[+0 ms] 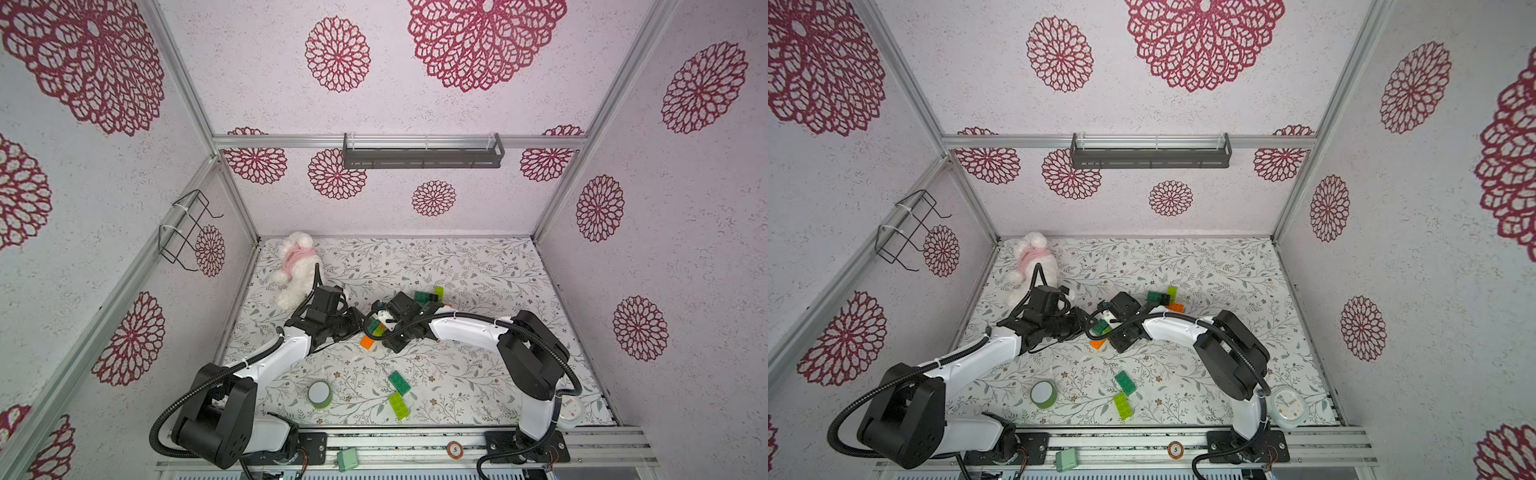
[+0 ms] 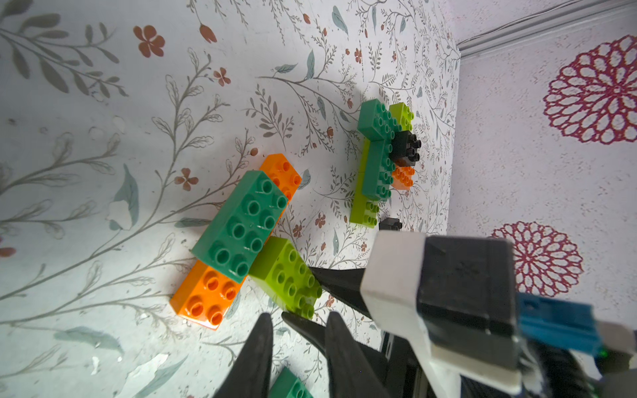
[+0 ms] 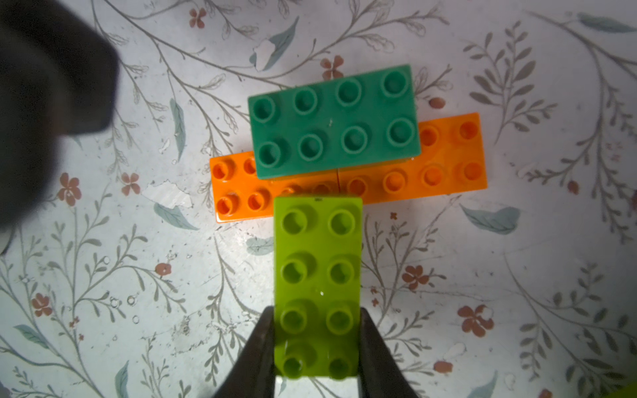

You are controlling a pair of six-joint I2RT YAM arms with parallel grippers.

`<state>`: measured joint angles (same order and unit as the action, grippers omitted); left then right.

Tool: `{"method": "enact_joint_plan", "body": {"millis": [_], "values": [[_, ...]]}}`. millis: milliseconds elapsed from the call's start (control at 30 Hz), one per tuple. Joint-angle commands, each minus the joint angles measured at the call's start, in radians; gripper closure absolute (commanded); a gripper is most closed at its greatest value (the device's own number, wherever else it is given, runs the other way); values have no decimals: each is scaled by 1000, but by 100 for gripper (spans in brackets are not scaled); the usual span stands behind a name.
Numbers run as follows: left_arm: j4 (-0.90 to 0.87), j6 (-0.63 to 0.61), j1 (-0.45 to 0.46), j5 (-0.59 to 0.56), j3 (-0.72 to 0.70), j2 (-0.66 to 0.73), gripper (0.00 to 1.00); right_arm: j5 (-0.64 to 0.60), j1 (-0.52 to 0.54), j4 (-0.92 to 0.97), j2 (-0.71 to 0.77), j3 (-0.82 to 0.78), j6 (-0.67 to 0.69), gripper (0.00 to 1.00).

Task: Assemble a small pinwheel with lego
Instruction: Assemble the lego brick with the lego brick.

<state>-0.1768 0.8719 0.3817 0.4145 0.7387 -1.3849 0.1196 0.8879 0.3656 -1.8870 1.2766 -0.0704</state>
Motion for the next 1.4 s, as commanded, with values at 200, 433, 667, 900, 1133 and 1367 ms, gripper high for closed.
{"method": "enact_joint_plan", "body": {"millis": [200, 433, 667, 900, 1133, 1367], "values": [[64, 12, 6, 30, 24, -40, 74, 18, -2, 34, -24, 51, 6, 86], [97, 31, 13, 17, 25, -81, 81, 19, 0, 42, -40, 64, -9, 86], [157, 55, 34, 22, 36, -144, 85, 12, 7, 79, -60, 88, -8, 86], [177, 59, 45, 15, 37, -185, 87, -2, 11, 109, -75, 105, -12, 86], [165, 58, 48, -24, 36, -219, 89, -16, 21, 131, -78, 119, -12, 86], [166, 58, 49, -26, 25, -211, 89, -46, 40, 161, -90, 144, -10, 86]]}}
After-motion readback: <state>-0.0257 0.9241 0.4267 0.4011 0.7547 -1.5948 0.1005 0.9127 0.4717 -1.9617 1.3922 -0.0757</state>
